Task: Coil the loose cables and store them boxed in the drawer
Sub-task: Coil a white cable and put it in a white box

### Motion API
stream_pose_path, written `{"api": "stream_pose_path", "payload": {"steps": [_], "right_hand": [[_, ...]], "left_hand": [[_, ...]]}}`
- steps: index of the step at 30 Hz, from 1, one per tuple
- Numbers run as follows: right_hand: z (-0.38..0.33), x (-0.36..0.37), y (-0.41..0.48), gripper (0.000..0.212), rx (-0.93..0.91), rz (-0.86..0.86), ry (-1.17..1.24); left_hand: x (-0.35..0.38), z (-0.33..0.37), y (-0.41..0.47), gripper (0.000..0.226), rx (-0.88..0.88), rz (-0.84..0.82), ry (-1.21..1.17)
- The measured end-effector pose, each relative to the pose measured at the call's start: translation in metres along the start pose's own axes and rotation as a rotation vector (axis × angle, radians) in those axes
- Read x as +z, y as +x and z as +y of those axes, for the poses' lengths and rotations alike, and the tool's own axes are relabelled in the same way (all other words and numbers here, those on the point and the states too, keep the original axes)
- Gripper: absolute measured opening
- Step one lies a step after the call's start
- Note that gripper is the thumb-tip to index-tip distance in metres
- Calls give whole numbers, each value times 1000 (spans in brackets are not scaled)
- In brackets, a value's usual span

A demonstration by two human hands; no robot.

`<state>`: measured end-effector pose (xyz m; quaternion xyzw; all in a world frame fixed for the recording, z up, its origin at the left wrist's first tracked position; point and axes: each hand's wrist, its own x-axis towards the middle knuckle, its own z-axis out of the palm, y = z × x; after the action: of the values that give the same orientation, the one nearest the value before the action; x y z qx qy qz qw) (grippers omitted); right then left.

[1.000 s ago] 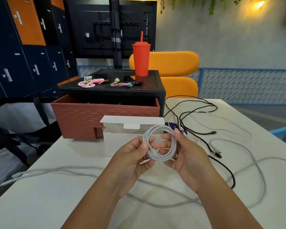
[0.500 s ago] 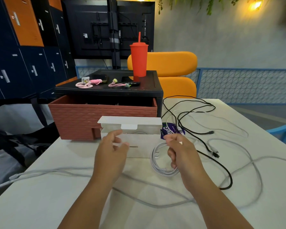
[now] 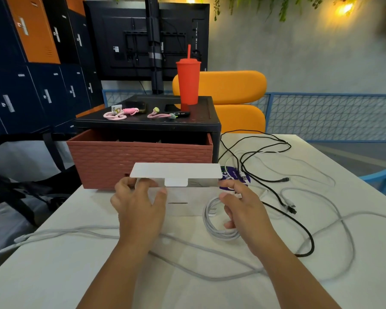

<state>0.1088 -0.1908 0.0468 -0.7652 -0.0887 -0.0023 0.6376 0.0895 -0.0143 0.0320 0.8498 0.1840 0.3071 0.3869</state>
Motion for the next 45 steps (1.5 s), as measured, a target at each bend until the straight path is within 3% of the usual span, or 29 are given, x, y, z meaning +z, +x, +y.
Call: {"api": "stream_pose_path", "payload": {"steps": [11, 18, 24, 31, 34, 45], "right_hand": [[2, 4, -6, 33, -146, -52, -331], [2, 0, -6, 14, -186, -19, -438], [-10, -11, -9, 17, -215, 45, -408], [-22, -6, -21, 45, -207, -292, -455], [-19, -1, -23, 53, -157, -362, -528], [-14, -13, -12, 41, -99, -153, -622]], "left_hand": [[-3, 4, 1, 10, -26, -24, -236], [-5, 9, -3, 60, 19, -106, -330], [-6, 12, -10, 66, 250, -193, -394], [-8, 13, -16, 66, 517, -175, -349], [-7, 14, -17, 61, 581, -178, -349], [-8, 8, -11, 68, 528, -145, -315]]}}
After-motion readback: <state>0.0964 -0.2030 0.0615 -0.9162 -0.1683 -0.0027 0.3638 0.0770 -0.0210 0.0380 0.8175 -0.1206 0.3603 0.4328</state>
